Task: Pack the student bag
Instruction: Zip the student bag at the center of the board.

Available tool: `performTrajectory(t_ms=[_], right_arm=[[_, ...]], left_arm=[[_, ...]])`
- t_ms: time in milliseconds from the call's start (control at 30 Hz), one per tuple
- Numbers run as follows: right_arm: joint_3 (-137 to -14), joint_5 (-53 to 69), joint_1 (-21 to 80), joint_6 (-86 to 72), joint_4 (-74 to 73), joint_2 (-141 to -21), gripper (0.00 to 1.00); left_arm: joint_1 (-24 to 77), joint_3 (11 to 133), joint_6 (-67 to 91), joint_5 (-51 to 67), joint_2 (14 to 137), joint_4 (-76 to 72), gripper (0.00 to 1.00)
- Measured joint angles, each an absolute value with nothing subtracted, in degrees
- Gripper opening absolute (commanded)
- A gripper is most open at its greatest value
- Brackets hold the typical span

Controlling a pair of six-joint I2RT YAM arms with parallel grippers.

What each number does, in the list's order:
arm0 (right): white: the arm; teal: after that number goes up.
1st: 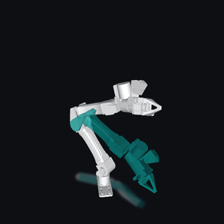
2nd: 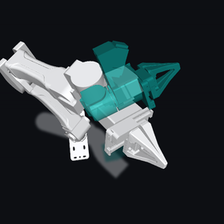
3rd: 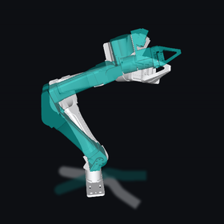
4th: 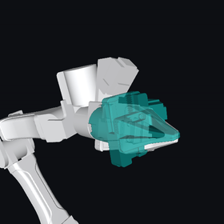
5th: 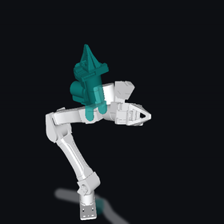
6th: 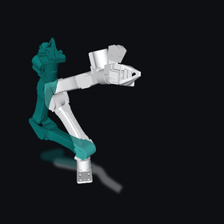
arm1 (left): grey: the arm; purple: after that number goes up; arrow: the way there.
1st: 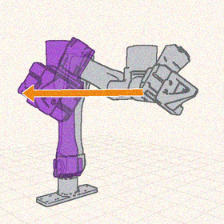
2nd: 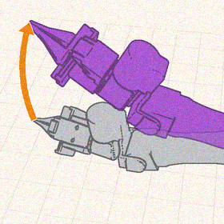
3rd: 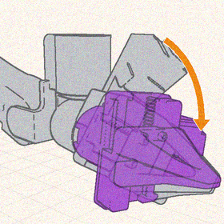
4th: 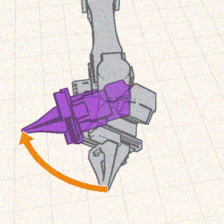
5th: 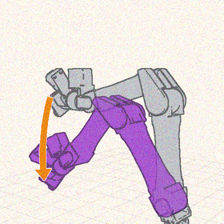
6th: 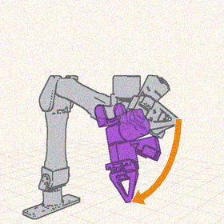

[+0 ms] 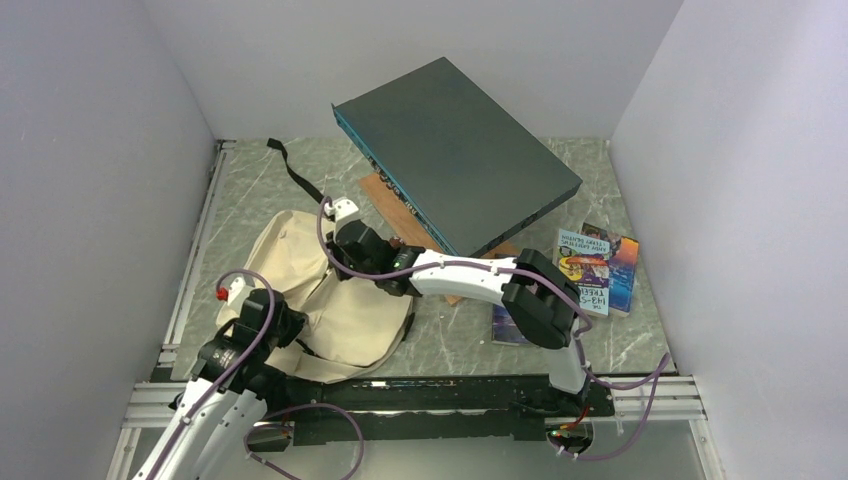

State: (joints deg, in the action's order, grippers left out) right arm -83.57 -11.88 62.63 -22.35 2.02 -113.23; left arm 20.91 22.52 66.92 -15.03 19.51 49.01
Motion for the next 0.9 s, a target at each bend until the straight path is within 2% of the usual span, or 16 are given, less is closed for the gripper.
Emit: performTrajectory(t_ms=[633,733,833,900], right_arm=[[-88.12,-12.01,58.92,-11.38,1.87,-115.59,0.00],[-86.78,-10.55,58.94,-12.05,2.35,-114.30,0.00],[-85.27,-7.97,58.94,-15.27,3.62,-112.31,0.00],[-84.75,-6.39,58.92,-17.96,4.43,-111.39,0.00]], left_arm=[[25.78,24.75,72.31,-20.82,17.65,52.62,0.01],[25.82,24.75,67.33,-20.45,16.75,51.94,0.23],[25.82,24.77,60.29,-20.16,14.81,51.00,0.54],[25.80,25.15,54.81,-19.14,13.54,48.99,0.67]])
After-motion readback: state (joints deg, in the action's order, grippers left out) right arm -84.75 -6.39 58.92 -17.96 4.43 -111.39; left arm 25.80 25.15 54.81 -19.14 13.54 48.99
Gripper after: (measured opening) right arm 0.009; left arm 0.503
